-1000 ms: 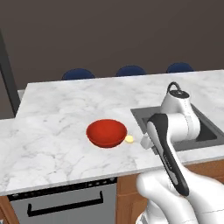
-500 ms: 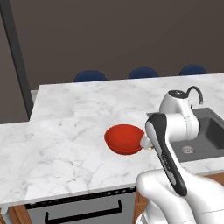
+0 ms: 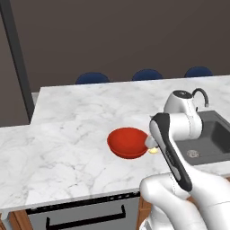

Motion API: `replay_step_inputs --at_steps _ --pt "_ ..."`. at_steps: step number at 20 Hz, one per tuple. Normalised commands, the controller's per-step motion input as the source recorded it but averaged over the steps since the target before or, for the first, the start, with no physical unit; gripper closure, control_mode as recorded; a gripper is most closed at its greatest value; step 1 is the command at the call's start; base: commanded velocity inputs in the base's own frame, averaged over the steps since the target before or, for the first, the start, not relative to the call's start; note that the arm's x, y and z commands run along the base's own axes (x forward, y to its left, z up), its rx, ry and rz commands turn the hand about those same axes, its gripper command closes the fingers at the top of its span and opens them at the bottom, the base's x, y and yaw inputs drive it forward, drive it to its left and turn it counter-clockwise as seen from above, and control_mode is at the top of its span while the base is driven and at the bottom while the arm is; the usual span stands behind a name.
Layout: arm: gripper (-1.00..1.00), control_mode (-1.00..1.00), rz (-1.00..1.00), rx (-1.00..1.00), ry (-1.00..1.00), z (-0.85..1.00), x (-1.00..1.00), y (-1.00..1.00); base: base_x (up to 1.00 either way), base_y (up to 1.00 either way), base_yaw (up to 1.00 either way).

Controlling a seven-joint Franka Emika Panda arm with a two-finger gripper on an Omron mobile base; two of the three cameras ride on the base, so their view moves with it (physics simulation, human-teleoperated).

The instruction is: Gather the eggs and milk located in the vicinity of the sink area and place them right next to the bowl.

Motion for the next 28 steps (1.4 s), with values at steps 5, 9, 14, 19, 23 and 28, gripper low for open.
replay_step_inputs --at_steps 5,9,14,19,23,28 --pt "1.00 -1.00 0.13 0.00 0.00 0.00 0.63 -0.49 0.00 0.00 0.00" --pt "1.00 -1.00 0.15 0.00 0.00 0.00 0.74 -0.80 0.00 0.00 0.00" --pt "1.00 -1.00 0.21 0.00 0.00 0.00 0.68 -0.58 0.00 0.00 0.00" --pt "1.00 -1.00 0.27 0.00 0.00 -0.07 0.56 -0.02 0.00 0.00 0.00" --pt "1.00 -1.00 0.32 0.06 -0.05 -0.06 0.46 -0.01 0.00 0.00 0.00" --pt "1.00 -1.00 0.42 0.06 -0.02 -0.07 0.28 0.00 0.00 0.00 0.00"
